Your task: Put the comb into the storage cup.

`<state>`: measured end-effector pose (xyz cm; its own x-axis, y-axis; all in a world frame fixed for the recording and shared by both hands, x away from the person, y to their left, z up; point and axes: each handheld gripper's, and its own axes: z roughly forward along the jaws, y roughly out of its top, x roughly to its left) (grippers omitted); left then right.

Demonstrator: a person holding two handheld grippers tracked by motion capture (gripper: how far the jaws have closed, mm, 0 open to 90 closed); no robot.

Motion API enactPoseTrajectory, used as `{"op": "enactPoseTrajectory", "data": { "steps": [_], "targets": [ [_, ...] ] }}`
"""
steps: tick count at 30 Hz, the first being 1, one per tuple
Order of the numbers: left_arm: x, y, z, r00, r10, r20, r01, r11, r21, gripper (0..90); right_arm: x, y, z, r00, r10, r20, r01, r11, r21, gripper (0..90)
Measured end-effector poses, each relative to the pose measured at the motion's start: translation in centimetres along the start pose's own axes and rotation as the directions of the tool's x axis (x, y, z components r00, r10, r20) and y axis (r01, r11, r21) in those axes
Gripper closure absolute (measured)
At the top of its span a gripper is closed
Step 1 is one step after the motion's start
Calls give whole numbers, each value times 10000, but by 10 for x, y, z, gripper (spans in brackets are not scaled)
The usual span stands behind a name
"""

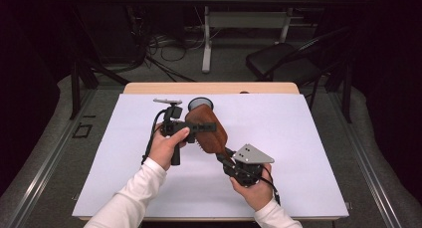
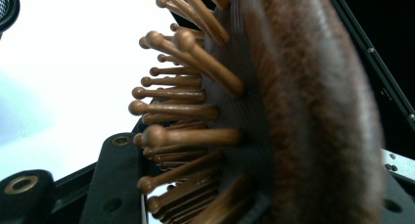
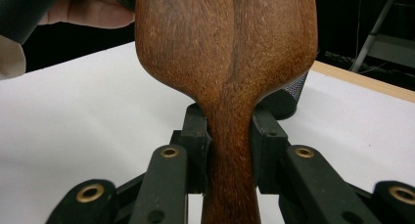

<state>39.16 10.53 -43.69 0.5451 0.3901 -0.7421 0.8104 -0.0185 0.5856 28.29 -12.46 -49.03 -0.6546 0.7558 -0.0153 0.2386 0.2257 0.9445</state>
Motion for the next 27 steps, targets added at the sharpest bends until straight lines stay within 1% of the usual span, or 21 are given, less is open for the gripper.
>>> {"op": "enactPoseTrajectory", "data": {
  "steps": [4,13,16,27],
  "targets": [
    [-1,0,0,9999,-127,-43,127,9999,-14,491,0,0,0,10000,40,-20,-40,10000,6,714],
    [0,0,0,9998,-202,-85,203,9998,27,501,0,0,1,9999,96,34,-96,9999,40,713],
    [0,0,1,9996,-268,-104,268,9996,-25,503,0,0,1,9999,128,38,-128,9999,52,712],
    [0,0,1,9993,-352,-80,351,9994,-29,504,-1,0,1,9996,299,-22,-298,9995,64,706]
  ]
}}
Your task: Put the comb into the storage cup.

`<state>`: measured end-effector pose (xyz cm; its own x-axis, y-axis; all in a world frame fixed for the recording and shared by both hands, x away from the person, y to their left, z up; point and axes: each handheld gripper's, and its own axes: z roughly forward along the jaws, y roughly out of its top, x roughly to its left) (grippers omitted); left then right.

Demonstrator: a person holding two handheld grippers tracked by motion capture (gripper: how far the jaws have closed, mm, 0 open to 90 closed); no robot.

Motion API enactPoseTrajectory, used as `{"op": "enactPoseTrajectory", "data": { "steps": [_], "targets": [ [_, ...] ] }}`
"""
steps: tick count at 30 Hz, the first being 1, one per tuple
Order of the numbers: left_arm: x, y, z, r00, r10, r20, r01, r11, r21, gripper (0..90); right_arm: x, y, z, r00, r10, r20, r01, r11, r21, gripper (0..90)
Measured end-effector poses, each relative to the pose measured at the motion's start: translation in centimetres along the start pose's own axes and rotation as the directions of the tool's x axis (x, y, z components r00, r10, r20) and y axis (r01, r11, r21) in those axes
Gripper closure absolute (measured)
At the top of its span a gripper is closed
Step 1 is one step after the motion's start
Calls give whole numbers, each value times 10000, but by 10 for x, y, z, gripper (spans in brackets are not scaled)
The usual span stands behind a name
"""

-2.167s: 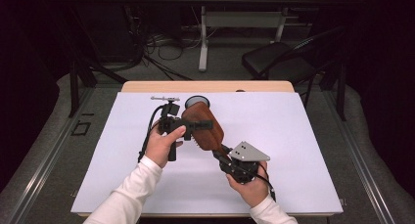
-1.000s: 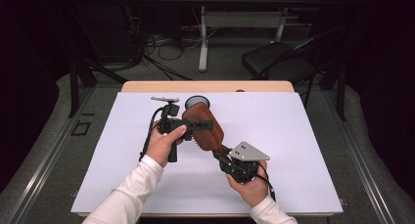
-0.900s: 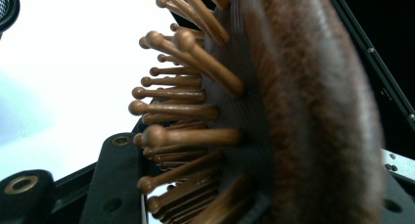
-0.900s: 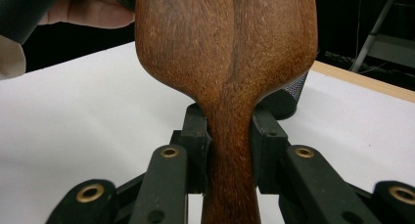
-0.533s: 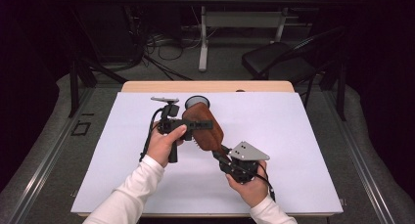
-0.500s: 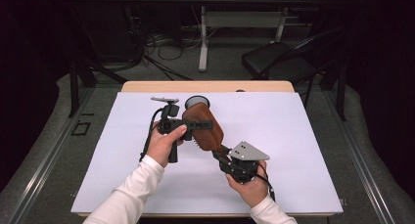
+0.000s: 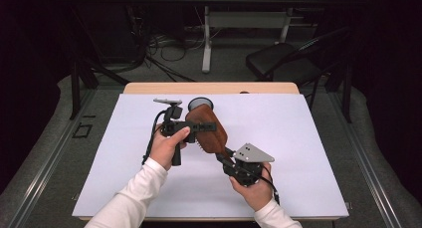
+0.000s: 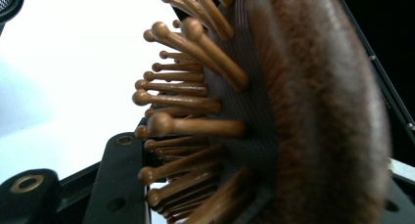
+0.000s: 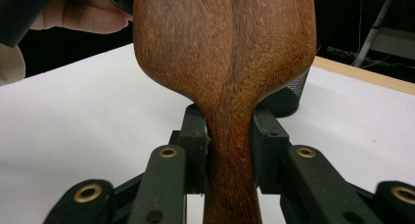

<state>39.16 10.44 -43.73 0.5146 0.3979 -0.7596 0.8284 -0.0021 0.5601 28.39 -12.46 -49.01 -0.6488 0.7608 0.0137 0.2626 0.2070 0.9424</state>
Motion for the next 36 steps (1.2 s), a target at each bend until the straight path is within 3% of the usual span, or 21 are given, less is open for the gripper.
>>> {"op": "enactPoseTrajectory", "data": {
  "steps": [27,36],
  "targets": [
    [0,0,3,9998,-189,-10,189,9998,-109,511,-3,0,1,9998,211,8,-210,9997,-95,657],
    [1,1,2,9997,-203,-99,201,9997,-160,511,-2,1,2,10000,75,-47,-76,9998,-172,584]
  ]
}}
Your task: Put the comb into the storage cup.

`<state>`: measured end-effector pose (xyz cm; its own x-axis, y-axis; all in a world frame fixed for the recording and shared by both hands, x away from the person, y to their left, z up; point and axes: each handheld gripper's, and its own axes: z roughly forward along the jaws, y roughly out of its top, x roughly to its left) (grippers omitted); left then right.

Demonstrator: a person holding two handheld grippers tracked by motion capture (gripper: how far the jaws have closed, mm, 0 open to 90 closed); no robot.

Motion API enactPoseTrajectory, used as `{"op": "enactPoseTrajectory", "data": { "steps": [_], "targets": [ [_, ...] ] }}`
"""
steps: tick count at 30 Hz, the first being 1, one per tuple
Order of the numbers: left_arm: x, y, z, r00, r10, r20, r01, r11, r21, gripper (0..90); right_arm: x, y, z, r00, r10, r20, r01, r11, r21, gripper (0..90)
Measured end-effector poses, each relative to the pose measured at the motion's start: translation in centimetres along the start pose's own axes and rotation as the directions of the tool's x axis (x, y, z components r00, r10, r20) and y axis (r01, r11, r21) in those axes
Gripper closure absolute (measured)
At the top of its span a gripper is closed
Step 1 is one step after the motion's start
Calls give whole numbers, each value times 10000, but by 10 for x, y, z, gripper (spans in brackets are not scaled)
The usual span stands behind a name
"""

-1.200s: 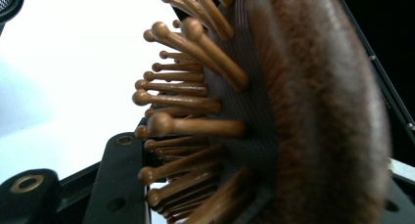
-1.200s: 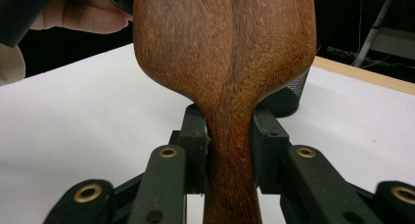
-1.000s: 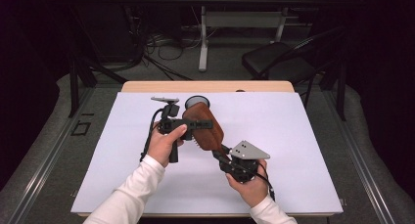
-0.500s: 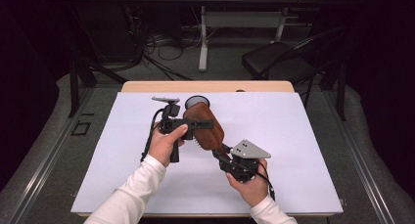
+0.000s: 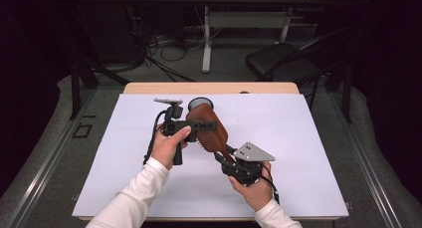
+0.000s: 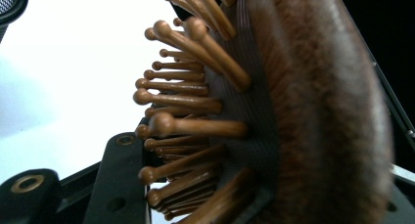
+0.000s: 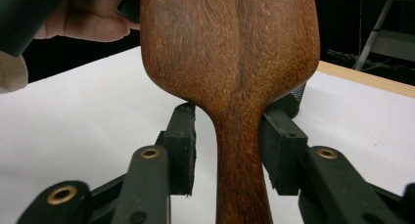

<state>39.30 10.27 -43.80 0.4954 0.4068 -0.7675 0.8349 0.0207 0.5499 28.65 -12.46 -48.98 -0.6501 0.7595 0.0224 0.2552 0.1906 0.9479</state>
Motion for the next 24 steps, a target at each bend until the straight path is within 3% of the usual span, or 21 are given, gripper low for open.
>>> {"op": "enactPoseTrajectory", "data": {
  "steps": [9,16,19,24],
  "targets": [
    [1,1,-1,9999,0,-104,-1,10000,-66,510,-1,0,2,9994,-195,297,200,9997,-167,468],
    [2,2,-3,9998,-15,-202,10,9997,-237,510,-1,-1,7,9992,-115,379,113,9999,74,419],
    [2,2,-4,9997,-36,-246,28,9995,-319,510,-2,-2,8,9992,290,258,-294,9995,147,398],
    [3,3,-5,9993,21,-378,-37,9991,-415,509,-3,-2,8,9984,502,245,-505,9987,105,400]
  ]
}}
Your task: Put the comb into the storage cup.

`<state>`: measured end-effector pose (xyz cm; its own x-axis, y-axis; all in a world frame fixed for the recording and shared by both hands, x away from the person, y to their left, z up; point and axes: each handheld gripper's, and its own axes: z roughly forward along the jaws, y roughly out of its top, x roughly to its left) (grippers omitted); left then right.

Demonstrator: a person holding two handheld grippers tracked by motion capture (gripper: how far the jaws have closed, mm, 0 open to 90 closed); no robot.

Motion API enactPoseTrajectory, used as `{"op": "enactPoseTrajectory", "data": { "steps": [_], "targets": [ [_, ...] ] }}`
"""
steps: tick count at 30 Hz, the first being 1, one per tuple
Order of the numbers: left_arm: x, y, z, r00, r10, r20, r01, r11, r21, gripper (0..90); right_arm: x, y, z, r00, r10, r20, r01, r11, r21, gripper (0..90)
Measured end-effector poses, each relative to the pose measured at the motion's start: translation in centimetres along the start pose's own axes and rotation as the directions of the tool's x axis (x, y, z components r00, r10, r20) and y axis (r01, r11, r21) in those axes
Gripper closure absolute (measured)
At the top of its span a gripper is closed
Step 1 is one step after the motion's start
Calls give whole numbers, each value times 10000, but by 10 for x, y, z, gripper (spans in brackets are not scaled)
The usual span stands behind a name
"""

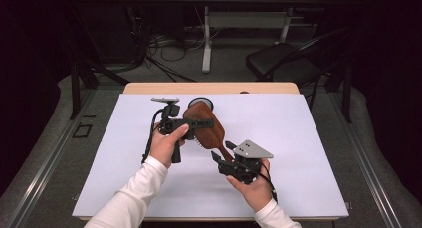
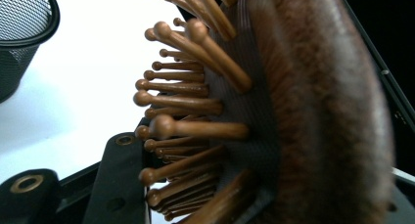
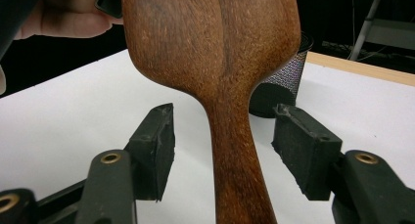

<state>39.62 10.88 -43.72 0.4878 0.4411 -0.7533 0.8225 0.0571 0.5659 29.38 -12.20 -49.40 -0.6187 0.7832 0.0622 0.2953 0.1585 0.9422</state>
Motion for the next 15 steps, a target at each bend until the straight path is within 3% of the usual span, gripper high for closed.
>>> {"op": "enactPoseTrajectory", "data": {
  "steps": [5,10,15],
  "targets": [
    [0,1,-2,10000,-31,22,31,9999,-119,509,-1,2,-1,10000,-81,-11,81,10000,-31,368],
    [1,2,-3,10000,39,-89,-41,9998,-207,509,-5,3,1,9991,197,-370,-191,9997,167,324],
    [2,2,-4,9999,72,-104,-75,9996,-273,509,-7,4,2,9989,-86,-461,92,9999,135,312]
  ]
}}
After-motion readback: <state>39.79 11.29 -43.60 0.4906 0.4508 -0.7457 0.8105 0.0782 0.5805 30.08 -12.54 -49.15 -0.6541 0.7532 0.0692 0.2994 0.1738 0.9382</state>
